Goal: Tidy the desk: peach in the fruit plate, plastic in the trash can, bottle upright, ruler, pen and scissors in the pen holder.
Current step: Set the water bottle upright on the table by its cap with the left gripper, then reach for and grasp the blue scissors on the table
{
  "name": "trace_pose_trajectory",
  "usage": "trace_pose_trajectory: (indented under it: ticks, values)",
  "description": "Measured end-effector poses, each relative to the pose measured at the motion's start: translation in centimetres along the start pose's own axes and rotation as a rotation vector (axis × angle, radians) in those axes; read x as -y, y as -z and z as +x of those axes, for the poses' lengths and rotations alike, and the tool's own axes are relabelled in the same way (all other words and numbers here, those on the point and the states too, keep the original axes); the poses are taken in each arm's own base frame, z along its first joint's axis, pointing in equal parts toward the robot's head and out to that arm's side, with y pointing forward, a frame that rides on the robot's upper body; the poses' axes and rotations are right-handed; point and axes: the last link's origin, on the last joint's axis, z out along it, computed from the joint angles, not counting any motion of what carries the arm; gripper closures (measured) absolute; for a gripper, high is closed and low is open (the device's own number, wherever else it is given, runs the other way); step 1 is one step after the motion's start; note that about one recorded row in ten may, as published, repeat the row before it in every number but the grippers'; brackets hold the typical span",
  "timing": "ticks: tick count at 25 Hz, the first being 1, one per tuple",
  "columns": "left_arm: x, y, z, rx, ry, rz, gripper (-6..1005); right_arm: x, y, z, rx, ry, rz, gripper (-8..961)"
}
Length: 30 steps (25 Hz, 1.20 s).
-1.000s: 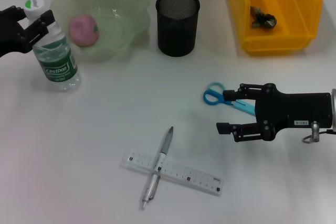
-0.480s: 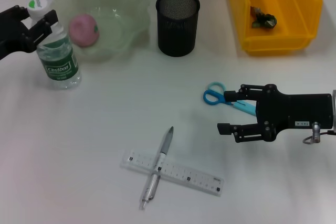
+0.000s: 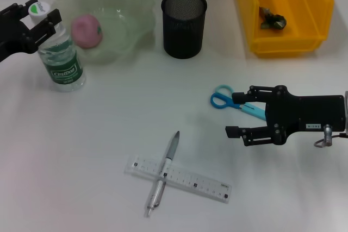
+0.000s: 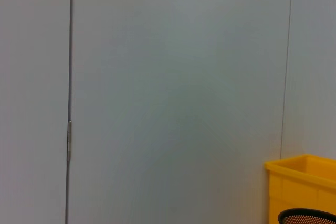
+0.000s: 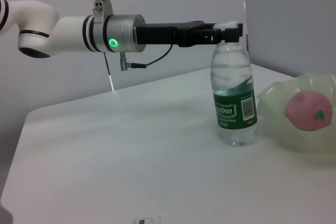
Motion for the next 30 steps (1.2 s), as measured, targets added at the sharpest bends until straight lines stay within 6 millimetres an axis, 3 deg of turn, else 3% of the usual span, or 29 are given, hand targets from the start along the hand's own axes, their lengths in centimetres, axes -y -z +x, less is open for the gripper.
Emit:
trace_pose_trajectory:
  ticks: [8,14,21,25,26,30]
  values:
    - [0.0,0.0,0.4,-0.019,0.003,-0.007,410,0.1,0.0,-0.1,0.000,0.002,0.001,143]
    - [0.2,0.4,3.1,-0.168,0.088,-0.032,307,0.1,0.1,-0.2,0.005,0.006,0.004,143]
    - [-2.5,0.9,6.2,-0.233,0.164,-0.337,189,0.2,0.2,-0.5,0.030,-0.003,0.008,143]
    - [-3.6,1.0,6.1,-0.210,0.162,-0.426,189,0.3,0.5,-1.0,0.050,-0.023,0.001,143]
    - [-5.7,1.1,4.7,-0.108,0.142,-0.556,189,0.5,0.7,-1.3,0.057,-0.029,0.002,143]
    - [-7.3,1.3,2.7,-0.006,0.101,-0.628,189,0.9,1.1,-2.1,0.062,-0.055,0.004,142]
